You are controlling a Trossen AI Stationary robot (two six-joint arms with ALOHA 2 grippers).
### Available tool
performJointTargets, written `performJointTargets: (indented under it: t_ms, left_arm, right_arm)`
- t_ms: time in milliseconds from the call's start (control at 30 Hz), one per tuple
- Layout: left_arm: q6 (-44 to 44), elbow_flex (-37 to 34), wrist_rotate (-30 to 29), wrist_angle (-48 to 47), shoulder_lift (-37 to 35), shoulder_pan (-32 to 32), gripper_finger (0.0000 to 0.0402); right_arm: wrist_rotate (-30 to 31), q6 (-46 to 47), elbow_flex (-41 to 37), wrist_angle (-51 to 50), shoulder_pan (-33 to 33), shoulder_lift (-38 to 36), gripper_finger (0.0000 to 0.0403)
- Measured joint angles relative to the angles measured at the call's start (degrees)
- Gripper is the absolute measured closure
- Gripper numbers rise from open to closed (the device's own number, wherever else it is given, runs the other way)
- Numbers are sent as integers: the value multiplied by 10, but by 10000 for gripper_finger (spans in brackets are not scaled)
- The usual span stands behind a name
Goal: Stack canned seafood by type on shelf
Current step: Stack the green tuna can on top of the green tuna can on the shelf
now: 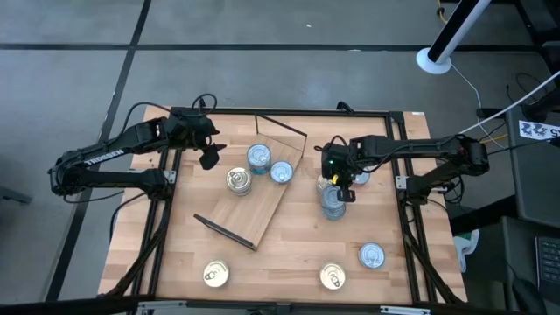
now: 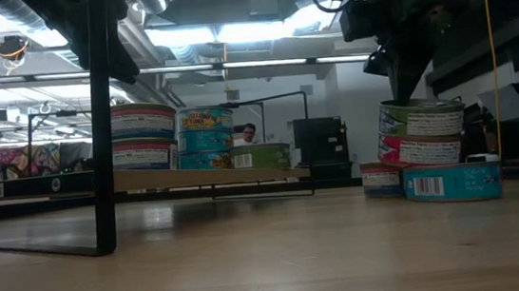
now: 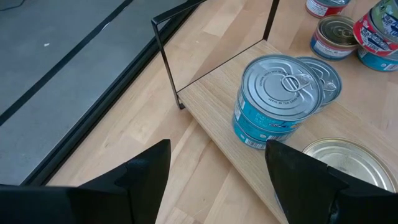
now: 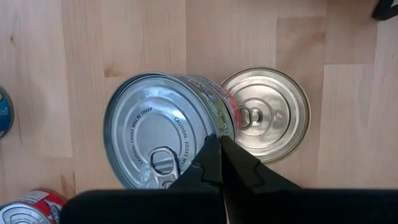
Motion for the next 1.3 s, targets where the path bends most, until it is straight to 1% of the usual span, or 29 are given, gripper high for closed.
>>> performJointTargets:
  t_ms: [433,600,1067,1300]
  left_arm:
    - [0,0,0,0,0,0,144]
    - [0,0,0,0,0,0,144]
    - [0,0,0,0,0,0,144]
    - [0,0,0,0,0,0,144]
  right_arm:
    - [0,-9,0,-12,0,-1,403]
    - [-25,-10,1,-11,0,-1,403]
    - [-28,-10,1,-12,0,-1,403]
    - [-32,-22,41,-41,0,-1,403]
